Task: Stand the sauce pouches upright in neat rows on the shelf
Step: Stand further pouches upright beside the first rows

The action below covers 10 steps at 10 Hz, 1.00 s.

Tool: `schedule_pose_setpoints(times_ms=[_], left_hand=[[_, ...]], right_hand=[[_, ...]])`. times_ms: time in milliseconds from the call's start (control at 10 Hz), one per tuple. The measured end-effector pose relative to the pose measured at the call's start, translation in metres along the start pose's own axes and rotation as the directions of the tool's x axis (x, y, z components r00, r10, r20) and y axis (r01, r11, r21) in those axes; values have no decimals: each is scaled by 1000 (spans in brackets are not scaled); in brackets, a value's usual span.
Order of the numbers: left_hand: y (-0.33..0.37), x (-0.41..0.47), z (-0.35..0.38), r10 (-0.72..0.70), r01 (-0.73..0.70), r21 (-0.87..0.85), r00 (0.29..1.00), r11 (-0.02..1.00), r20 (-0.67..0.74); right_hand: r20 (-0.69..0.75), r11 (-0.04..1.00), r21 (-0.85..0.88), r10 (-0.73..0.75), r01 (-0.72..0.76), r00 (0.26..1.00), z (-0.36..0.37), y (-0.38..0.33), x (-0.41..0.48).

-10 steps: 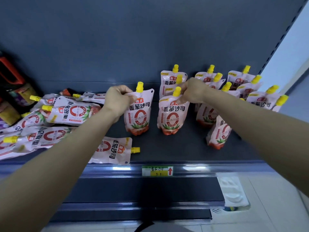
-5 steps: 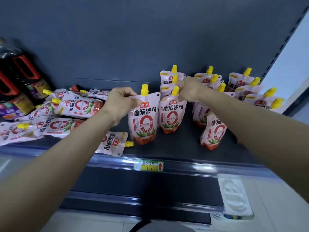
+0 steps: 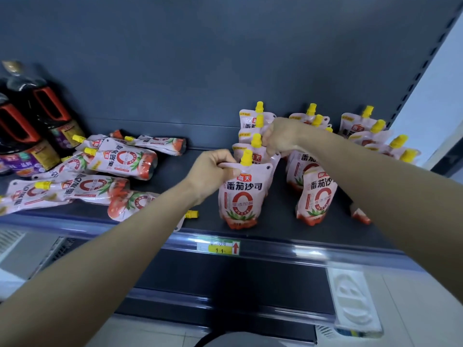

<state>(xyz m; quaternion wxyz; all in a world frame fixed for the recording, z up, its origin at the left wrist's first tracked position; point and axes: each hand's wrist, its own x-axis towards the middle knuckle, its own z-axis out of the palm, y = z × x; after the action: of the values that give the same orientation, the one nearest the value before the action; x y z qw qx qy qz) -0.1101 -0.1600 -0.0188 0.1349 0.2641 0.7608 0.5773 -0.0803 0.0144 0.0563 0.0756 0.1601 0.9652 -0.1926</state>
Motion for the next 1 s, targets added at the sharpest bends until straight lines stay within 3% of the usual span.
schedule_pose_setpoints(times_ms=[200, 300, 400, 600, 700, 900, 1000], left_hand=[[0, 7, 19, 22, -19, -58, 998, 998, 60], [2, 9, 19, 0, 8, -49, 987, 999, 159], [6, 11, 14, -27, 33, -23, 973, 999, 230], [13, 9, 10, -32, 11, 95, 974, 995, 224], [20, 5, 4, 10, -30, 123, 987, 992, 162], [38, -13, -33, 199, -176, 295, 979, 939, -51], [36, -24, -58, 196, -127, 408, 972, 904, -131]], right_hand=[[107, 994, 98, 33, -43, 994, -11, 0, -5], [131, 996, 80, 27, -38, 991, -11, 1, -10], [96, 999, 43, 19, -23, 995, -8, 3, -11], [-52, 997, 79, -1, 5, 999, -12, 3, -14], [-180, 996, 79, -24, 38, 983, -14, 3, -17], [-415, 974, -23, -215, 226, 884, -13, -21, -28], [-400, 944, -16, -307, 329, 863, -5, -46, -33]])
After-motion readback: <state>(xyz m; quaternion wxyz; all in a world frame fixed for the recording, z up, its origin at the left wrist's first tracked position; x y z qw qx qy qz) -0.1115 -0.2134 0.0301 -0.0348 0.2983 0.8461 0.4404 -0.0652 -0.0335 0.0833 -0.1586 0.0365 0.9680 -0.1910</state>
